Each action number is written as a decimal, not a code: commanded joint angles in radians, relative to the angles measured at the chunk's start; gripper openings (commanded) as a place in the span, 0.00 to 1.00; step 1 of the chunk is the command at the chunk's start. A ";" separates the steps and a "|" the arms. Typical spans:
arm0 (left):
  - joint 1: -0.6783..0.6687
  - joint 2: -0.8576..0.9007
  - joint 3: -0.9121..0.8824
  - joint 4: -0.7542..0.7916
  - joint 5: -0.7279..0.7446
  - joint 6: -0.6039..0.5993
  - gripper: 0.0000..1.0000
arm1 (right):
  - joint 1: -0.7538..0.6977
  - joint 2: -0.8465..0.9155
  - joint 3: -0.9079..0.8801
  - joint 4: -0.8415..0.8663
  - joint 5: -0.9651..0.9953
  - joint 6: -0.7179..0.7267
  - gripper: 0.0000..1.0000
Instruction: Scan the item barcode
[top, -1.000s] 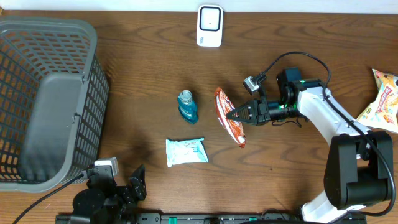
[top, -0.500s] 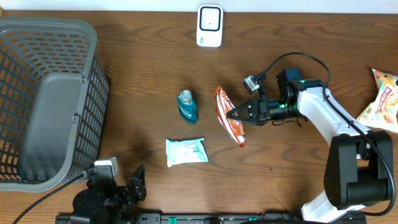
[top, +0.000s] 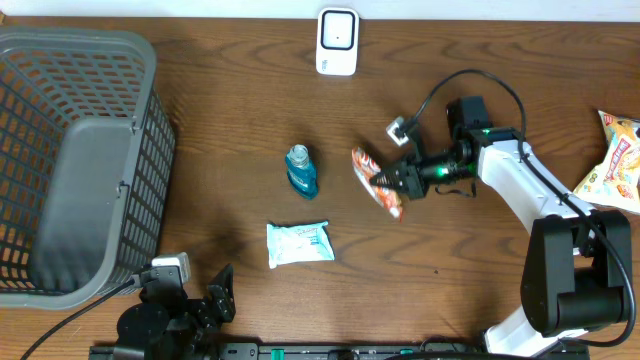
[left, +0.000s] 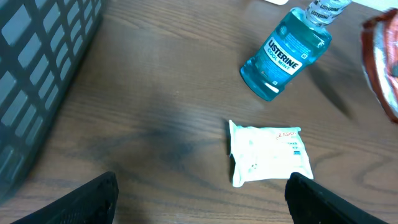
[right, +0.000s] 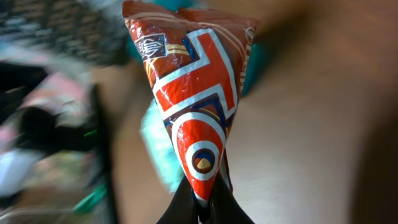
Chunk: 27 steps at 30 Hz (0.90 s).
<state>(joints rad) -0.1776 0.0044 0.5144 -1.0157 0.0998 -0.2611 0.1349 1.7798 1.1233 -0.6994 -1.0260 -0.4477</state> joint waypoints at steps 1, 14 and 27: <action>0.004 -0.001 0.000 0.000 0.005 0.010 0.86 | 0.004 0.005 0.011 0.130 0.192 0.272 0.01; 0.004 -0.001 0.000 0.000 0.005 0.010 0.86 | 0.149 0.033 0.192 0.285 0.635 0.433 0.01; 0.004 -0.001 0.000 0.000 0.005 0.010 0.86 | 0.184 0.530 0.877 0.183 0.787 0.456 0.01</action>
<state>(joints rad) -0.1776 0.0048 0.5144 -1.0149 0.0998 -0.2611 0.3164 2.2242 1.8408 -0.4919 -0.3046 -0.0063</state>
